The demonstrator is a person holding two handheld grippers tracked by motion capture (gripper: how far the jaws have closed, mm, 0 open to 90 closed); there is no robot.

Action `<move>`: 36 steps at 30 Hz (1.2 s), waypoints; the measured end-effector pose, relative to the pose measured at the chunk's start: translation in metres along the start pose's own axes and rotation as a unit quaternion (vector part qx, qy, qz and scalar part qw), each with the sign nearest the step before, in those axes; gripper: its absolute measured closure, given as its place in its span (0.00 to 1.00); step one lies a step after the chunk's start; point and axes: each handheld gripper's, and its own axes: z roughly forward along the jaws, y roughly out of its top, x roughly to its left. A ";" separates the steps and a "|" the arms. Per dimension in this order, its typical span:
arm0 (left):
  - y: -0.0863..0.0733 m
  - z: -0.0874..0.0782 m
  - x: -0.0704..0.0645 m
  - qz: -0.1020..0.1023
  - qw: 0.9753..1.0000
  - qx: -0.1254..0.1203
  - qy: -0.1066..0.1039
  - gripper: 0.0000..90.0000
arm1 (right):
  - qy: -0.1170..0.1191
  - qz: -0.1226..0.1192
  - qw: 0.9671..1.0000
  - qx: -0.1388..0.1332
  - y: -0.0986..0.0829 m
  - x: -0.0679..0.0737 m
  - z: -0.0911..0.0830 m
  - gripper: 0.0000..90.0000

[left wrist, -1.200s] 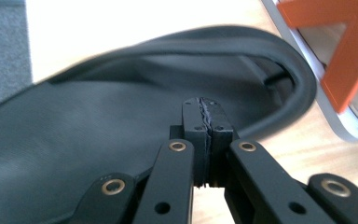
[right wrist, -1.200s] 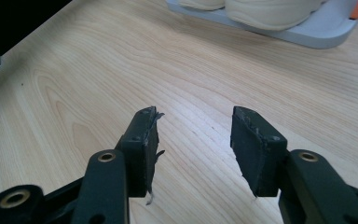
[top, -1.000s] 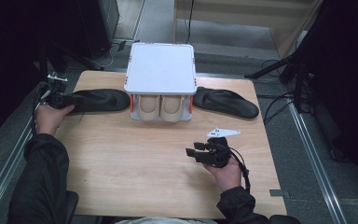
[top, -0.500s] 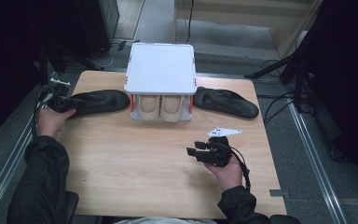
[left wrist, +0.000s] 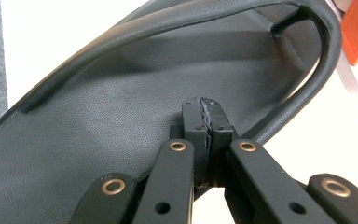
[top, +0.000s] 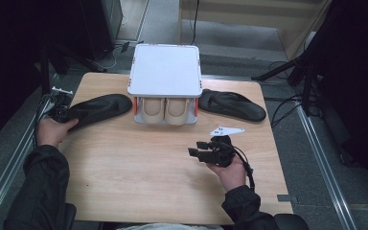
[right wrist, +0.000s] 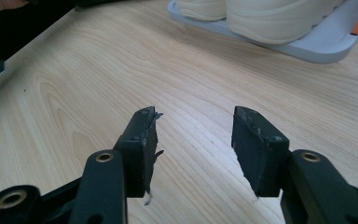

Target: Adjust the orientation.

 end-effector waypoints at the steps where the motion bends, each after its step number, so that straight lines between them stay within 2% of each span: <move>1: -0.002 -0.001 -0.001 -0.001 1.000 0.000 0.001 1.00 | 0.002 -0.002 1.000 0.001 0.001 0.000 0.001 0.57; 4: -0.007 -0.003 -0.005 -0.008 1.000 0.002 -0.003 1.00 | 0.004 -0.004 1.000 0.001 0.004 0.001 0.003 0.55; 11: -0.018 -0.011 -0.021 0.004 1.000 0.014 0.007 1.00 | 0.015 -0.013 1.000 0.005 0.009 0.004 0.010 0.55; 14: -0.023 -0.015 -0.026 0.009 1.000 0.011 0.010 1.00 | 0.019 -0.015 1.000 0.006 0.011 0.005 0.012 0.55; 18: -0.029 -0.019 -0.031 0.009 1.000 0.012 0.003 1.00 | 0.025 -0.021 0.999 0.008 0.014 0.007 0.015 0.55; 25: -0.040 -0.025 -0.049 0.017 1.000 0.015 -0.005 1.00 | 0.026 -0.025 0.999 0.012 0.016 0.008 0.018 0.55; 27: -0.044 -0.026 -0.058 0.021 1.000 0.015 -0.018 1.00 | 0.028 -0.026 0.999 0.010 0.017 0.008 0.017 0.55; 31: -0.046 -0.024 -0.068 0.027 0.999 0.017 -0.026 1.00 | 0.028 -0.023 0.999 0.008 0.018 0.007 0.016 0.55; 33: -0.046 -0.022 -0.078 0.025 0.998 0.022 -0.045 1.00 | 0.028 -0.023 0.999 0.007 0.018 0.007 0.015 0.54; 36: -0.046 -0.019 -0.087 0.029 0.998 0.022 -0.050 1.00 | 0.028 -0.021 0.999 0.005 0.018 0.006 0.015 0.54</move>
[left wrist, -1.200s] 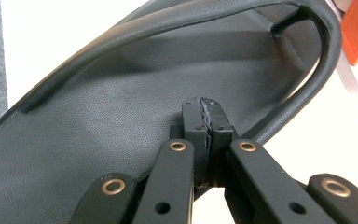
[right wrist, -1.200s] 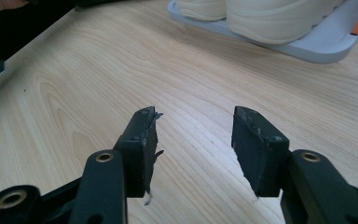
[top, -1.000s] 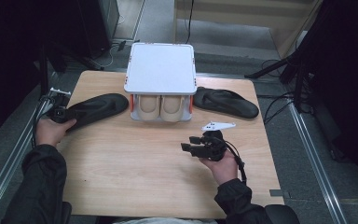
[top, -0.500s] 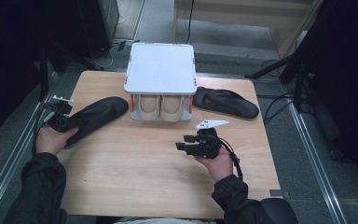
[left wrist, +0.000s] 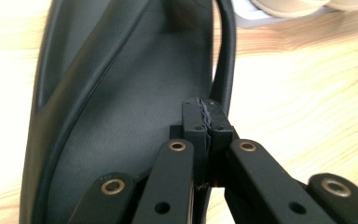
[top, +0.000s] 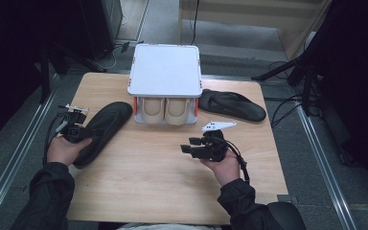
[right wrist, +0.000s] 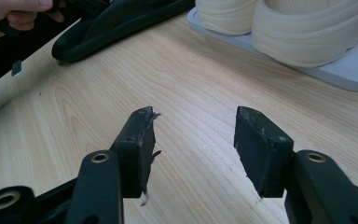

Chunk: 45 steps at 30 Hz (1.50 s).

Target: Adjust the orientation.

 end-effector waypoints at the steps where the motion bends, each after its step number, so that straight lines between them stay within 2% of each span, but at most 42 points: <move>1: 0.000 0.001 -0.002 0.001 1.000 0.000 -0.001 1.00 | -0.001 -0.001 1.000 0.000 0.000 0.000 0.000 0.54; 5: -0.001 0.004 -0.009 0.010 1.000 0.001 -0.010 1.00 | -0.002 0.001 1.000 -0.001 0.000 -0.001 -0.001 0.54; 13: -0.002 0.011 -0.022 0.013 0.999 -0.007 -0.033 1.00 | -0.001 -0.001 1.000 0.001 0.000 0.000 0.000 0.54; 16: -0.002 0.014 -0.024 0.010 0.999 -0.008 -0.043 0.98 | 0.002 0.005 1.000 0.002 0.000 0.000 0.000 0.54; 23: 0.003 -0.002 -0.019 0.013 0.999 -0.027 -0.030 0.88 | 0.001 0.003 1.000 0.001 -0.001 0.000 -0.001 0.54; 26: 0.006 -0.011 -0.015 0.012 0.998 -0.045 -0.032 0.78 | -0.001 0.002 1.000 -0.001 -0.001 -0.001 -0.002 0.54; 28: 0.009 -0.017 -0.011 0.014 0.998 -0.056 -0.018 0.72 | -0.004 0.004 1.000 -0.001 -0.002 -0.001 -0.003 0.54; 31: 0.014 -0.019 -0.002 0.010 0.998 -0.062 -0.012 0.64 | -0.008 0.006 1.000 -0.002 -0.004 -0.001 -0.006 0.54; 35: 0.020 -0.014 0.008 0.011 0.998 -0.056 0.007 0.58 | -0.015 0.010 1.000 -0.004 -0.008 -0.001 -0.010 0.54; 42: 0.029 0.004 0.012 0.014 0.999 -0.034 0.006 0.56 | -0.029 0.023 0.999 -0.010 -0.015 -0.004 -0.020 0.54; 45: 0.033 0.019 0.011 0.026 0.999 -0.014 0.012 0.56 | -0.039 0.030 0.999 -0.013 -0.020 -0.005 -0.025 0.54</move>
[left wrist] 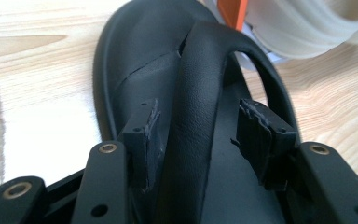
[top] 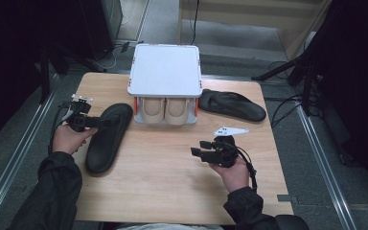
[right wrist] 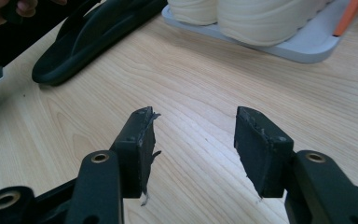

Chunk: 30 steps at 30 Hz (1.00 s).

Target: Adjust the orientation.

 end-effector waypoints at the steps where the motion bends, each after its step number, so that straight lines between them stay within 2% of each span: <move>1: 0.000 0.003 0.000 0.003 1.000 0.003 0.001 0.56 | -0.001 0.001 1.000 -0.001 -0.001 0.000 -0.001 0.54; 3: 0.001 0.009 0.001 0.003 1.000 0.013 -0.004 0.57 | -0.004 0.004 1.000 -0.002 -0.003 -0.001 -0.003 0.54; 6: 0.002 0.014 0.002 0.001 1.000 0.015 -0.010 0.61 | -0.008 0.007 1.000 -0.005 -0.004 -0.002 -0.006 0.54; 11: 0.002 0.014 0.004 -0.003 1.000 0.016 -0.006 0.73 | -0.011 0.009 1.000 -0.007 -0.005 -0.003 -0.008 0.54; 13: 0.001 0.013 0.006 -0.009 1.000 0.013 -0.008 0.73 | -0.012 0.009 1.000 -0.006 -0.005 -0.003 -0.007 0.54; 14: 0.001 0.012 0.006 -0.004 1.000 0.017 -0.009 0.74 | -0.011 0.009 1.000 -0.004 -0.005 -0.002 -0.007 0.54; 20: 0.004 0.009 0.004 -0.004 1.000 0.026 -0.005 0.76 | -0.010 0.008 1.000 -0.005 -0.005 -0.002 -0.007 0.54; 30: 0.006 -0.004 -0.001 -0.031 0.999 0.024 -0.021 0.77 | -0.007 0.010 1.000 -0.012 -0.003 -0.005 -0.010 0.54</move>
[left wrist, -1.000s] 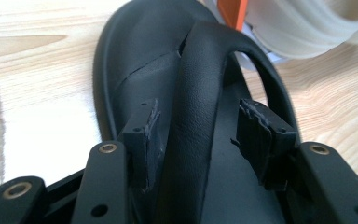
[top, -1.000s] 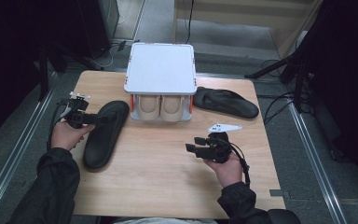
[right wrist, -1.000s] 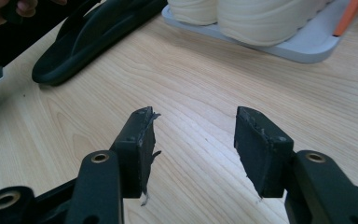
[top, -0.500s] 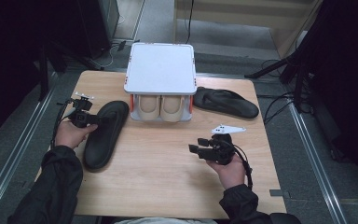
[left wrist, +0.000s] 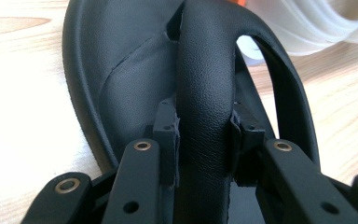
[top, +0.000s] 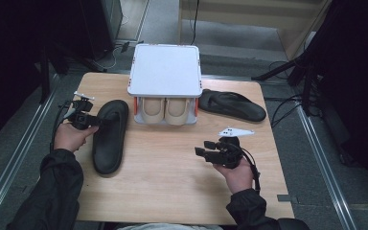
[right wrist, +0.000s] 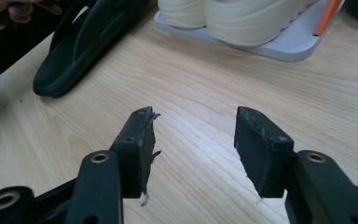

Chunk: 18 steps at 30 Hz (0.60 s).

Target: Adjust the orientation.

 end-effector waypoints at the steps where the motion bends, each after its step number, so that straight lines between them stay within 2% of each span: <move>1: -0.001 -0.002 -0.001 0.002 1.000 0.000 -0.001 0.77 | 0.000 0.001 1.000 -0.001 0.000 0.000 0.000 0.54; 10: -0.012 -0.018 -0.015 -0.004 1.000 -0.008 -0.014 0.77 | 0.004 -0.009 1.000 0.001 0.007 -0.001 0.004 0.54; 11: -0.016 -0.022 -0.021 -0.006 1.000 -0.010 -0.019 0.77 | 0.005 -0.011 1.000 0.001 0.010 -0.001 0.005 0.54; 14: -0.021 -0.026 -0.028 -0.004 1.000 -0.012 -0.020 0.77 | 0.008 -0.014 1.000 0.001 0.014 -0.001 0.007 0.54; 15: -0.026 -0.028 -0.035 -0.004 1.000 -0.011 -0.020 0.77 | 0.008 -0.019 1.000 -0.001 0.015 -0.001 0.007 0.54; 18: -0.037 -0.030 -0.045 -0.006 1.000 0.000 -0.019 0.77 | 0.012 -0.021 1.000 0.000 0.019 -0.002 0.009 0.54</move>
